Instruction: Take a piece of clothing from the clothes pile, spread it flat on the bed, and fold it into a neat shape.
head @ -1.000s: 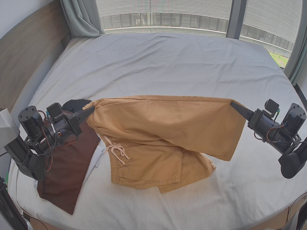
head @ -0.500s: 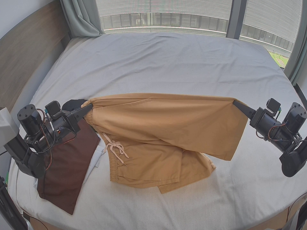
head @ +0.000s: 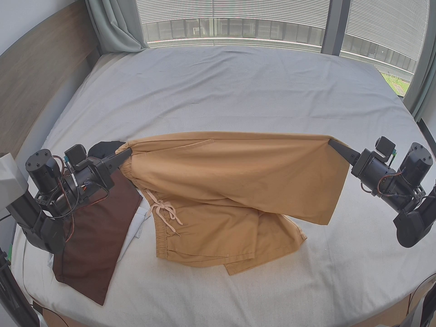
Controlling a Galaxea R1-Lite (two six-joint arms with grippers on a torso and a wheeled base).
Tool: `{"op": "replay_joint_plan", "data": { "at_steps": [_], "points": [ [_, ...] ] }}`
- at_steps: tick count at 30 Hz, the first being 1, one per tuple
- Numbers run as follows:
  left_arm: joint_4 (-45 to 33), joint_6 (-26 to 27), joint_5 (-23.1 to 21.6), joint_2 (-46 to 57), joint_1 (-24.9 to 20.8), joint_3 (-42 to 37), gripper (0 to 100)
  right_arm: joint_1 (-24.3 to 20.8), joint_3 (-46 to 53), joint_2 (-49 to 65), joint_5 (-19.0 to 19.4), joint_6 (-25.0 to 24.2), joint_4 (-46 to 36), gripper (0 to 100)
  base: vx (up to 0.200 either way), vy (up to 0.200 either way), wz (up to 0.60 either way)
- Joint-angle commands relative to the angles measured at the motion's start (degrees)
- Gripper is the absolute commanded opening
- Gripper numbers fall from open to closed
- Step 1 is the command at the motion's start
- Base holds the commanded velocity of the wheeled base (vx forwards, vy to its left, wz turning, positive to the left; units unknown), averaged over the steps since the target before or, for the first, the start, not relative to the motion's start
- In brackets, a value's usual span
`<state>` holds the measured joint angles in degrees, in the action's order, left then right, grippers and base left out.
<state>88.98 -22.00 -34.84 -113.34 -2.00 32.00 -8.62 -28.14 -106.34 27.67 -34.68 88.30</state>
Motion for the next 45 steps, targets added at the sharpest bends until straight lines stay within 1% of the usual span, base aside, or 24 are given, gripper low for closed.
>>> {"op": "replay_joint_plan", "data": {
  "at_steps": [1,21,30,35,38,43,45],
  "points": [
    [0.05,0.12,0.04,-0.48,-0.02,-0.27,0,0.18,-3.42,-3.35,-0.07,0.05,0.03,0,0.000,0.000,0.00],
    [-0.03,0.03,1.00,-2.50,-0.20,1.57,0,0.18,-10.54,-7.92,0.10,-0.03,-0.05,0,0.000,0.000,0.00],
    [-0.03,-0.41,1.27,-5.40,-0.20,5.18,0,0.18,-15.55,-12.31,-0.07,-0.12,-0.05,0,0.000,0.000,0.00],
    [-0.03,-0.58,3.64,-7.69,-0.55,7.37,0,0.97,-18.53,-15.13,-0.07,-0.12,-0.05,0,0.000,0.000,0.00],
    [-0.03,-0.67,4.34,-9.10,-0.64,8.78,0,1.15,-20.56,-16.62,-0.07,-0.21,-0.14,0,0.000,0.000,0.00],
    [-0.03,-0.67,4.34,-11.21,-0.73,10.36,0,1.68,-23.19,-18.73,0.01,-0.21,-0.14,0,0.000,0.000,0.00],
    [-0.03,-1.11,4.52,-12.96,-0.73,12.47,0,1.85,-25.48,-20.49,0.01,-0.21,-0.14,0,0.000,0.000,0.00]
  ]
}}
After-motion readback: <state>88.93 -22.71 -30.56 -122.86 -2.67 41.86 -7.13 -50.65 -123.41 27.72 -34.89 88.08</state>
